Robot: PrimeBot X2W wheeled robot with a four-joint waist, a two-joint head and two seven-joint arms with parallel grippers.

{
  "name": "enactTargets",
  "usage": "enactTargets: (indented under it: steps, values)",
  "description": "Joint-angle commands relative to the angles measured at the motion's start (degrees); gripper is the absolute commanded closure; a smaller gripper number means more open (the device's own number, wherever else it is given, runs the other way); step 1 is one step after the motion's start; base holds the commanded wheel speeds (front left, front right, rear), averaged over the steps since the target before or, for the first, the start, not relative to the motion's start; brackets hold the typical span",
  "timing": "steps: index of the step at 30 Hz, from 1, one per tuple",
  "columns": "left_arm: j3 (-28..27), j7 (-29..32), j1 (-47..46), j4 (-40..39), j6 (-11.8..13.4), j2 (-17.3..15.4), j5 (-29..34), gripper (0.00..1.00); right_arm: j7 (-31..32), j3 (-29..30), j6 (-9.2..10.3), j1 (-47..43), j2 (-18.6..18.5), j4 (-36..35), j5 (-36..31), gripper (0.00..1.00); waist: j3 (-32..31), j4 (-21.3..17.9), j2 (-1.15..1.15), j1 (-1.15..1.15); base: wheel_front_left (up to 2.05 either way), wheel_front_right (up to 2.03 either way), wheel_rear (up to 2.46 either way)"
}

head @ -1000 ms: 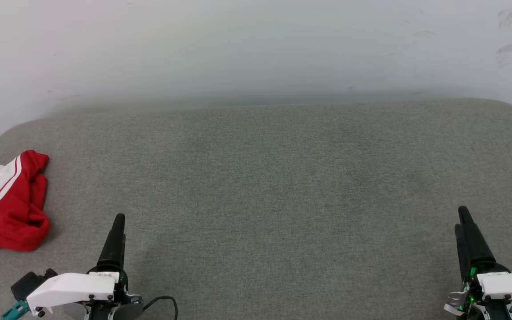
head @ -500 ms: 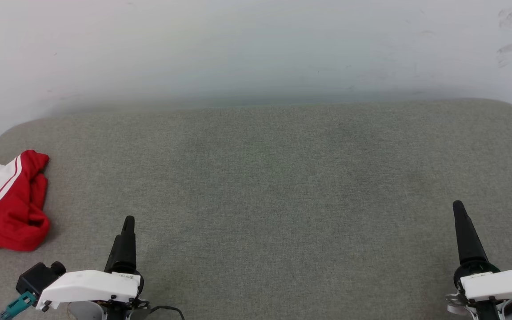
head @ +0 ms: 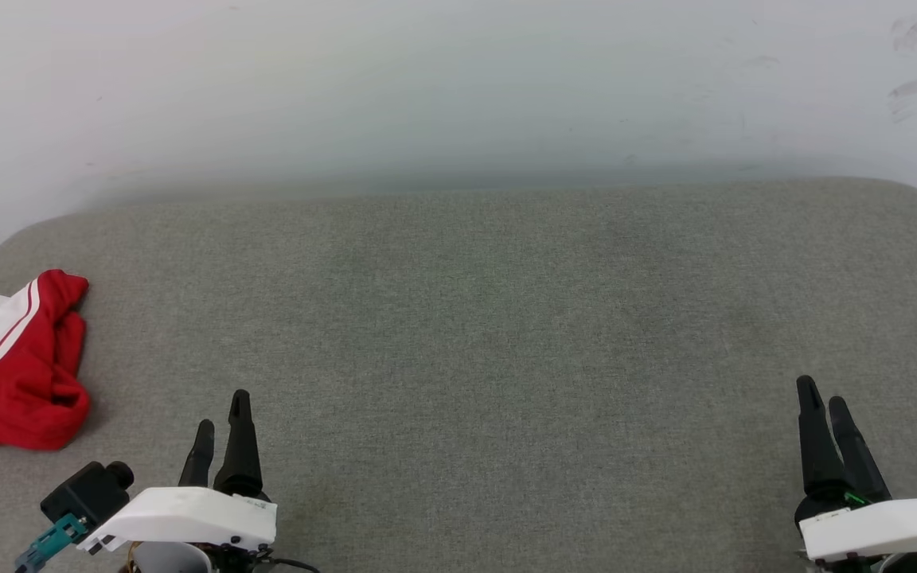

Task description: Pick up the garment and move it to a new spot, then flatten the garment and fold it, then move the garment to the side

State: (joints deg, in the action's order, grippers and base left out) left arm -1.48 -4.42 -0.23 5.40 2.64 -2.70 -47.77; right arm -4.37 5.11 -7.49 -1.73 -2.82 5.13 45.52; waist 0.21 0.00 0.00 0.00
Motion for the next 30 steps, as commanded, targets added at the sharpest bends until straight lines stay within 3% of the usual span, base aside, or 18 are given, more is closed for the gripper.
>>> enactTargets:
  steps: [1, 30]
  values:
    - [0.4, -0.7, 0.1, -1.1, 0.5, -0.1, 2.1, 0.0, -0.6, -0.1, 0.0, -0.2, -0.1, -1.1, -2.2, 0.0, 0.0, 0.0, 0.0, 0.0, 0.0, 0.0, 0.0]
    - [3.3, -5.3, 2.2, -3.5, 1.7, -0.2, 23.0, 0.0, -5.4, -0.2, 0.0, -3.3, -0.1, -4.0, -21.8, 0.0, -0.1, 0.1, 0.0, 0.0, 0.0, 0.0, 0.0]
